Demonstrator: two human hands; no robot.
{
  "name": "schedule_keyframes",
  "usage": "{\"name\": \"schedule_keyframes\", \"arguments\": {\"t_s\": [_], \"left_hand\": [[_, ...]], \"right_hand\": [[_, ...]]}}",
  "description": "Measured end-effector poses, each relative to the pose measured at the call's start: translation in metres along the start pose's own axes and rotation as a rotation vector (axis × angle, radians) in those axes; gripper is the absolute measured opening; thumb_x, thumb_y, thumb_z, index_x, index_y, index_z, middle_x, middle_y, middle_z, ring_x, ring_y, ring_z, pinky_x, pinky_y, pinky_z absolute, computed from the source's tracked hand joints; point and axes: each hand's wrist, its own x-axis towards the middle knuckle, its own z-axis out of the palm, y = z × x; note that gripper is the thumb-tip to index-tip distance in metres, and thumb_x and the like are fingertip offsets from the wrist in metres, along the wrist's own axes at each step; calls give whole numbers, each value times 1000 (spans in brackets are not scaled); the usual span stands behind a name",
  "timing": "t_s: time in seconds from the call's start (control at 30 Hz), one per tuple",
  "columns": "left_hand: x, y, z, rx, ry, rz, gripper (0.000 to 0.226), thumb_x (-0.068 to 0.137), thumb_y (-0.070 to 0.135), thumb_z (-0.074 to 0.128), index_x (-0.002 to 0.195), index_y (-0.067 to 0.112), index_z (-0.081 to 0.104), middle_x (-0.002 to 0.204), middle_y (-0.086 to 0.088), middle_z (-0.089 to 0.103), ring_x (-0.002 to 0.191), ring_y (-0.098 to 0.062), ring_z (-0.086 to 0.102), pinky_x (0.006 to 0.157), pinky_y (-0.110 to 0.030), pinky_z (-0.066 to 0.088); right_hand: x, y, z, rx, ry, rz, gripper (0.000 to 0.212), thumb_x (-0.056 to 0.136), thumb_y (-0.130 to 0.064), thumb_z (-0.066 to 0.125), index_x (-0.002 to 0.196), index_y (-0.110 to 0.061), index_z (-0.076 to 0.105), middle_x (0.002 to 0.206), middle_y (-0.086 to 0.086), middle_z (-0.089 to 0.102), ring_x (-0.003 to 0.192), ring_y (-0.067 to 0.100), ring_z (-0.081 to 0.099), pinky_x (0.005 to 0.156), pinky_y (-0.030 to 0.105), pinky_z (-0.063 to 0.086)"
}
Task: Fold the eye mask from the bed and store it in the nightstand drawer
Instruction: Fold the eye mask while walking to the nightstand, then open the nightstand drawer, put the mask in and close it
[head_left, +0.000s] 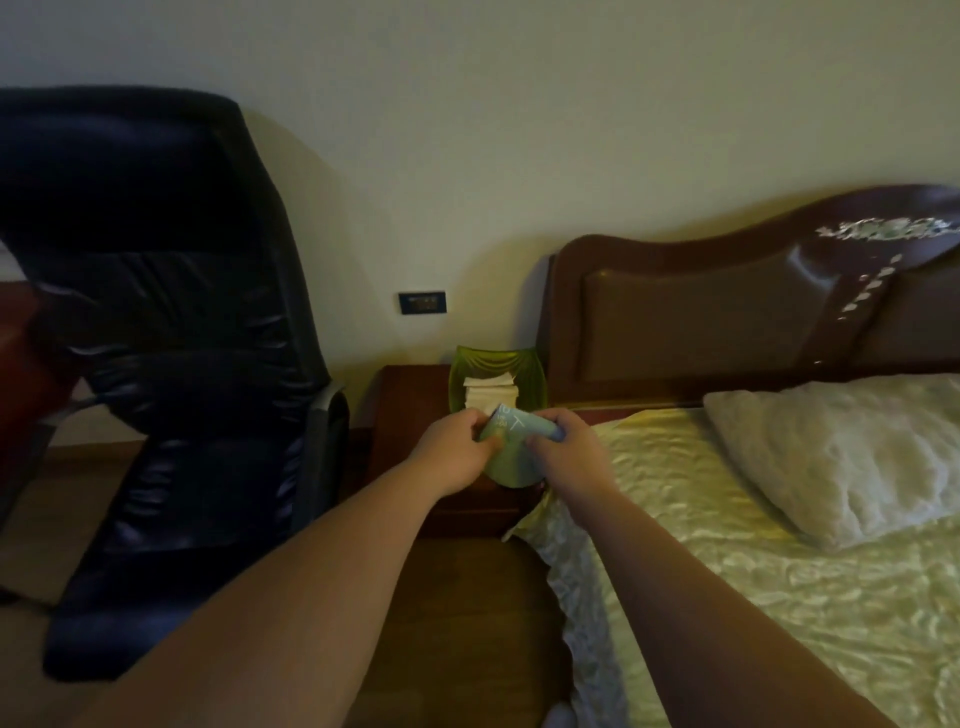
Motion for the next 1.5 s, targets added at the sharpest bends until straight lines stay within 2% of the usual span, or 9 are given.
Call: {"name": "schedule_keyframes", "arguments": {"t_s": [0.23, 0.37, 0.47, 0.63, 0.77, 0.9, 1.0, 1.23, 1.5], "left_hand": [[60, -58, 33, -204, 44, -270, 21, 101, 41, 45, 112, 29, 58, 107, 2, 68, 91, -14, 71, 82, -44, 63], [84, -104, 61, -244, 83, -414, 25, 101, 37, 44, 106, 22, 63, 112, -8, 67, 106, -31, 67, 98, -53, 55], [94, -145, 81, -244, 69, -512, 39, 102, 33, 46, 133, 13, 60, 118, -9, 61, 116, -32, 60, 105, -51, 50], [102, -216, 109, -253, 2, -561, 42, 104, 32, 48, 143, 17, 52, 117, -4, 57, 112, -26, 58, 104, -49, 51], [122, -266, 144, -218, -7, -546, 41, 104, 34, 46, 142, 18, 52, 118, -1, 56, 105, -20, 54, 101, -44, 52], [153, -313, 194, -222, -30, -577, 44, 103, 36, 48, 143, 20, 51, 138, -4, 57, 124, -28, 57, 105, -47, 51], [179, -343, 230, -260, -10, -565, 46, 101, 39, 51, 145, 22, 49, 141, -5, 56, 125, -29, 57, 104, -47, 52], [245, -411, 309, -660, 103, -745, 45, 102, 27, 54, 146, 26, 47, 146, -9, 53, 127, -32, 57, 99, -52, 55], [310, -476, 379, -1132, 226, -817, 44, 102, 27, 51, 145, 17, 49, 141, -15, 56, 130, -38, 54, 110, -58, 45]], "right_hand": [[75, 47, 18, -29, -6, -37, 18, 84, -16, 61, 93, -32, 66, 84, -12, 67, 77, 13, 64, 59, 31, 48], [96, 80, 33, 12, 31, 18, 19, 87, -17, 59, 89, -35, 63, 84, -12, 66, 76, 7, 62, 55, 26, 44], [104, 107, 55, 22, 63, 39, 20, 89, -14, 59, 95, -32, 65, 85, -13, 65, 74, 2, 59, 53, 20, 40], [117, 142, 92, -21, 132, 39, 17, 92, -17, 60, 99, -31, 66, 82, -15, 64, 70, 0, 57, 44, 12, 38], [142, 174, 122, -106, 153, -33, 19, 94, -18, 58, 99, -35, 62, 84, -18, 62, 73, -1, 58, 48, 15, 38], [173, 224, 158, -162, 132, -100, 21, 96, -17, 57, 101, -37, 58, 85, -20, 60, 74, -2, 57, 49, 13, 37], [195, 256, 183, -176, 96, -172, 21, 96, -17, 57, 102, -36, 58, 88, -20, 59, 79, -2, 57, 55, 16, 38], [240, 310, 219, -148, 92, -366, 19, 94, -17, 58, 106, -31, 62, 93, -19, 61, 84, -4, 56, 58, 11, 36], [266, 343, 228, -95, 112, -518, 16, 93, -20, 62, 100, -34, 60, 89, -19, 63, 84, -6, 58, 60, 7, 42]]}}
